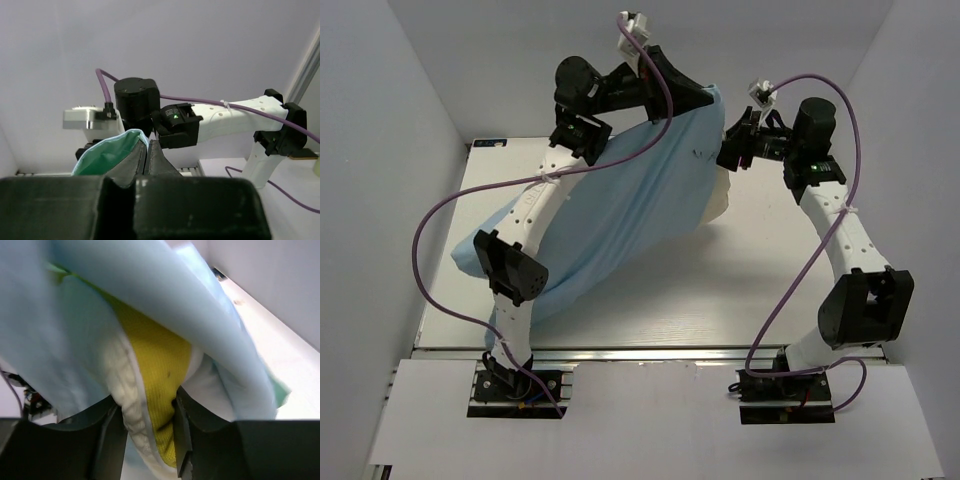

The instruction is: Put the pillow into the pillowcase

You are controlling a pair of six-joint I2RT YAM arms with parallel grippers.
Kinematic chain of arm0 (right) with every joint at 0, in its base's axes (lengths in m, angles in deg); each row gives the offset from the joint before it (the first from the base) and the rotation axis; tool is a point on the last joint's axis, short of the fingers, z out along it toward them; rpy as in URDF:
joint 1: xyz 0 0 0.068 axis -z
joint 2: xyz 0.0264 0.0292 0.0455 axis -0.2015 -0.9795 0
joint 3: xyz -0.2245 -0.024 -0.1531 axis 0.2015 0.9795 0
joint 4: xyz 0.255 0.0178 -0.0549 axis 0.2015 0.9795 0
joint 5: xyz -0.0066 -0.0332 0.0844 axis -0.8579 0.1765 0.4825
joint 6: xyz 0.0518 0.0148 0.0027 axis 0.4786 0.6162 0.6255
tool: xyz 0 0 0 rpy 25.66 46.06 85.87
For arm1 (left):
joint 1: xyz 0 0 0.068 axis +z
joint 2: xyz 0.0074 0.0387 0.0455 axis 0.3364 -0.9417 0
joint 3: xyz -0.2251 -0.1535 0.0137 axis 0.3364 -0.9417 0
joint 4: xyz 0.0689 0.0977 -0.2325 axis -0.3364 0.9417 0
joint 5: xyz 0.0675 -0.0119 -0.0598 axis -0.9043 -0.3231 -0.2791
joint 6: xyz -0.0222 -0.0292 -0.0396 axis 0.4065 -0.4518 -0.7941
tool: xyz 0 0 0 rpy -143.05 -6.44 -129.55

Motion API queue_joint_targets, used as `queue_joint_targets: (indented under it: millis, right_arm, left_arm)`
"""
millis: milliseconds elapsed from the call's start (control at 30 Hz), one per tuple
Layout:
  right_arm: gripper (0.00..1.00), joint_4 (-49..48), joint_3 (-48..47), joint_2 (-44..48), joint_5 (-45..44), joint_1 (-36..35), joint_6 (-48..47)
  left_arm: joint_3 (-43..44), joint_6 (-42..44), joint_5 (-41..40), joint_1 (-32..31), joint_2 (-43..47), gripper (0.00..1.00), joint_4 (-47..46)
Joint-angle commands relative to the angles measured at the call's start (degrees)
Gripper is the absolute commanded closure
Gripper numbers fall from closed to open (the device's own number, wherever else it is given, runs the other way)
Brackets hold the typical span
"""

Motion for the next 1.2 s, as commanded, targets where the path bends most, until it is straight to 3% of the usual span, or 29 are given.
queue_joint_targets:
  millis: [0, 200, 233, 333, 367, 433, 467, 667, 733, 767, 800, 833, 933, 1033, 1067, 1167]
  right_arm:
    - [0.59, -23.51, 1.71, 2.06, 9.04, -3.13, 18.01]
    - [0.54, -38.4, 7.41, 2.6, 12.82, -7.45, 28.05]
    - [0.54, -54.82, 9.17, 1.73, 13.34, -7.28, 40.44]
    - [0.54, -88.97, 13.85, -2.3, 14.93, -9.11, 66.67]
    - [0.54, -104.92, 13.5, -3.63, 17.72, -10.6, 80.33]
    - [0.58, -105.08, 15.67, -3.82, 20.37, -13.51, 81.7]
    - [0.57, -104.56, 17.87, -3.38, 19.6, -13.0, 78.13]
    - [0.6, -85.16, 19.12, -5.05, 13.53, -8.68, 62.74]
    - [0.58, -65.09, 19.47, -1.03, 9.6, -8.77, 46.53]
    - [0.51, -52.56, 18.17, 1.08, 6.7, -9.12, 36.28]
    - [0.44, -24.07, 16.24, 4.93, 2.67, -9.82, 12.16]
    - [0.4, -16.13, 14.48, 6.19, -2.07, -10.7, 4.17]
    - [0.35, -17.62, 17.79, 7.34, -7.12, -10.8, 3.21]
    - [0.3, -12.02, 19.47, 7.25, -11.24, -10.44, -1.33]
    - [0.11, -11.39, 20.43, 7.78, -11.96, -10.18, -2.92]
    - [0.11, -3.79, 21.76, 11.29, -15.2, -9.39, -12.38]
  left_arm:
    - [3.05, -2.54, -6.55, -1.56, 1.86, 1.0, -2.14]
    - [-1.35, -2.19, -6.03, -1.47, 0.81, 1.0, 1.64]
    - [-1.35, -1.31, -5.94, -1.47, 0.72, 1.0, 4.69]
    - [-1.79, 4.13, -8.74, -0.95, 2.12, 1.0, 10.85]
    - [-2.14, 4.84, -9.53, 0.01, 2.65, 1.0, 10.96]
    - [-3.02, 3.45, -10.6, 1.16, 3.18, 1.0, 9.13]
    - [-2.59, 2.4, -10.77, 1.77, 2.92, 1.0, 8.33]
    - [5.94, -11.39, -9.54, -0.76, -4.64, 1.0, 1.04]
    - [5.51, -11.85, -8.84, -2.34, -5.52, 1.0, 1.55]
    - [4.9, -11.68, -8.58, -2.7, -5.61, 1.0, 1.91]
    - [3.85, -11.67, -8.23, -2.88, -5.52, 1.0, 1.82]
    - [2.53, -11.67, -7.7, -2.97, -5.35, 1.0, 1.3]
    - [-4.58, -10.89, -8.57, -3.05, -3.24, 1.0, -0.98]
    - [-7.59, -9.13, -9.28, -2.97, -2.97, 1.0, -0.47]
    - [-7.68, -8.6, -9.45, -2.88, -3.15, 1.0, -0.38]
    - [-8.64, -7.9, -10.59, -2.27, -3.59, 1.0, -0.29]
